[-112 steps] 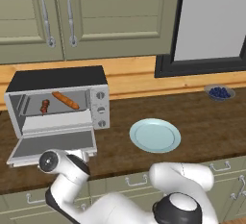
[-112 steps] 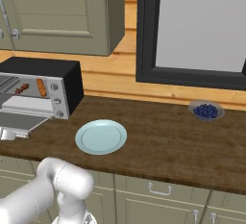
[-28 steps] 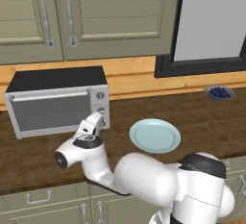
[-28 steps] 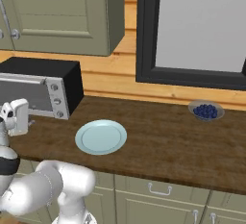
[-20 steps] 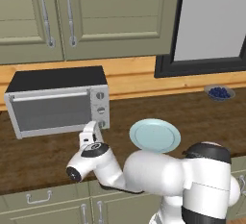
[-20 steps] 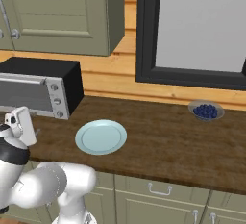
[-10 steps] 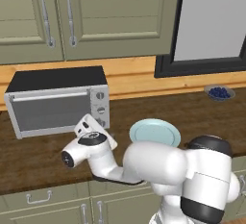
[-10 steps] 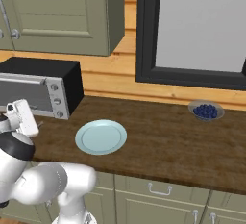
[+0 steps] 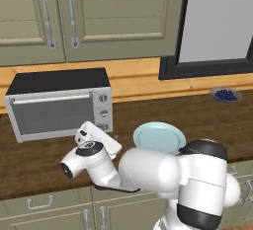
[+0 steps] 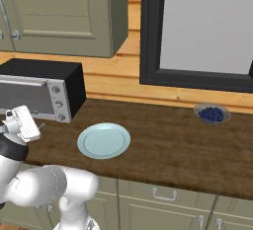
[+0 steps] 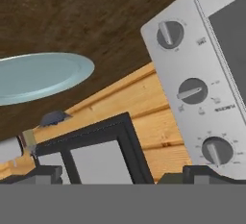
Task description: Pick up the kebab skewer and baguette bread, and place them inside the toaster oven. Close the toaster oven door and start by setting the timer.
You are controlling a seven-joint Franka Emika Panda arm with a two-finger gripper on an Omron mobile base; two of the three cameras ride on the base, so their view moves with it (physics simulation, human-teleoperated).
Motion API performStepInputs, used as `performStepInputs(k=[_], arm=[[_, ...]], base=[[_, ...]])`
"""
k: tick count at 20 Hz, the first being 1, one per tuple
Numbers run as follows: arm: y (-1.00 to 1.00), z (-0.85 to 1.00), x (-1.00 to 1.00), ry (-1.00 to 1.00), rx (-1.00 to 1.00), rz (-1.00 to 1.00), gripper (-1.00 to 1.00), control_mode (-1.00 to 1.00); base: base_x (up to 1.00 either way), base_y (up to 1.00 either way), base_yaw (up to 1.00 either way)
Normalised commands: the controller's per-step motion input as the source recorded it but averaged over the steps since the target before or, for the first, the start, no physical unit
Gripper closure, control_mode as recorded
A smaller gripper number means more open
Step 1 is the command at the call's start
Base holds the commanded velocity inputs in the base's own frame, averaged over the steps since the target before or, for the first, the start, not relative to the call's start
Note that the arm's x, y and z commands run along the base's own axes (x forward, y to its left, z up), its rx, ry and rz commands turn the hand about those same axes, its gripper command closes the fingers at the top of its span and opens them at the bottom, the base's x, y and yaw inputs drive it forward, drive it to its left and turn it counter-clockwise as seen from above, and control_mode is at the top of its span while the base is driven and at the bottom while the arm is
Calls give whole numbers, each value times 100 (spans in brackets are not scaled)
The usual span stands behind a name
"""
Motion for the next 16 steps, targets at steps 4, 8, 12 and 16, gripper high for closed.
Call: performStepInputs(k=[4, 8, 12, 16], arm=[[-14, 3, 0, 5, 5, 4, -100, -100], [-31, 1, 0, 13, -3, 7, -100, -100], [-52, 0, 0, 18, -14, 14, -100, -100], [-43, -1, 0, 16, -12, 18, -100, -100]], base=[[0, 0, 0], [0, 0, 0], [0, 0, 0], [0, 0, 0]])
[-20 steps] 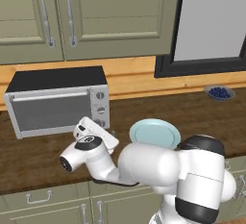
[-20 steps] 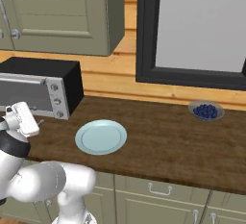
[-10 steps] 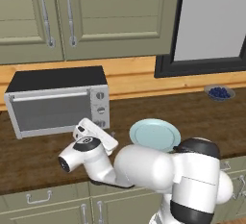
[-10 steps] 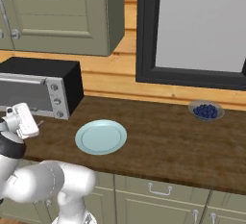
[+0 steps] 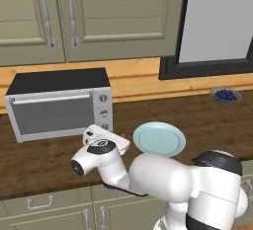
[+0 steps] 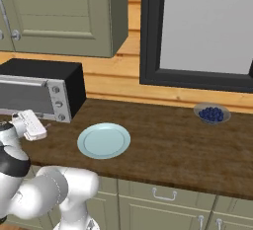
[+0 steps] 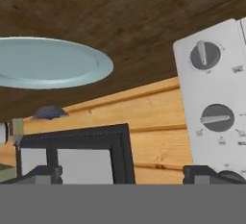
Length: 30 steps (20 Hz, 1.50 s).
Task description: Pick up the kebab skewer and baguette bread, and place them inside the toaster oven. Close the toaster oven door and start by setting the timer.
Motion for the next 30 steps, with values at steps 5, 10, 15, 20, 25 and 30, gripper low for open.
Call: performStepInputs(k=[5, 10, 15, 20, 25, 30], arm=[[-32, -17, 17, 4, -1, 22, -100, -100], [-1, -8, 41, 0, 0, 21, -100, -100], [26, -10, 28, 0, 0, 17, -100, -100], [39, -24, 0, 0, 0, 11, -100, -100], [32, -7, 0, 0, 0, 5, -100, -100], [21, 0, 1, 0, 0, 0, -100, -100]], base=[[0, 0, 0], [0, 0, 0], [0, 0, 0], [0, 0, 0], [0, 0, 0], [0, 0, 0]])
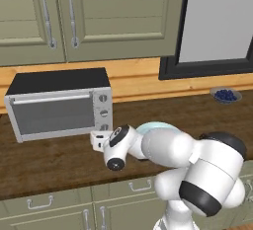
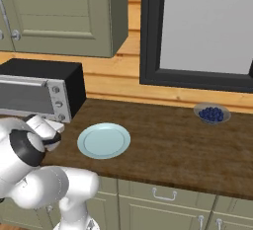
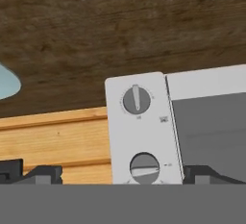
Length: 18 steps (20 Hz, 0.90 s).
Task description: Pick up the kebab skewer and baguette bread, and place them inside the toaster oven. Close the toaster oven door and start by setting the timer.
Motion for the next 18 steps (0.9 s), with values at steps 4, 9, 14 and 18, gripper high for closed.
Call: performStepInputs(k=[4, 9, 14, 18], arm=[[1, -1, 12, 0, 0, 0, -100, -100], [0, -1, 21, 0, 0, 0, -100, -100], [0, -14, 5, 0, 0, 0, -100, -100], [-3, -11, 4, 0, 0, 0, -100, -100]], base=[[0, 0, 0], [0, 0, 0], [0, 0, 0], [0, 0, 0]])
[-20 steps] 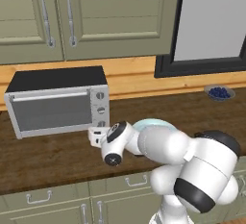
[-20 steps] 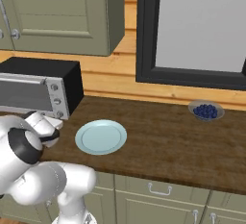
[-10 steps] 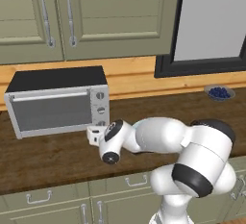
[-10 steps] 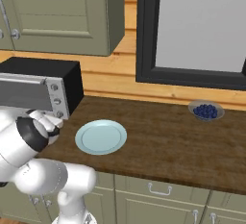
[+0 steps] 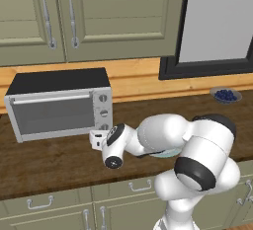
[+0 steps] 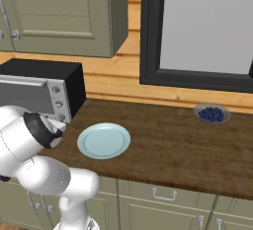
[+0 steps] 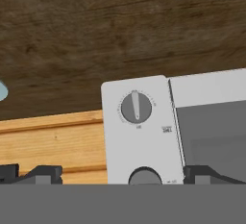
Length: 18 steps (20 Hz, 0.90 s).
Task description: Pick up the kebab skewer and baguette bread, and place them inside the toaster oven. Close the toaster oven door and start by setting the timer.
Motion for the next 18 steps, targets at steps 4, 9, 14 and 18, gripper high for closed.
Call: performStepInputs(k=[4, 9, 14, 18], arm=[[-1, -8, 9, 0, 0, 0, -100, -100], [0, -5, 10, 0, 0, 0, -100, -100], [0, -3, 15, 0, 0, 0, -100, -100], [0, -1, 21, 0, 0, 0, -100, -100]], base=[[0, 0, 0], [0, 0, 0], [0, 0, 0], [0, 0, 0]])
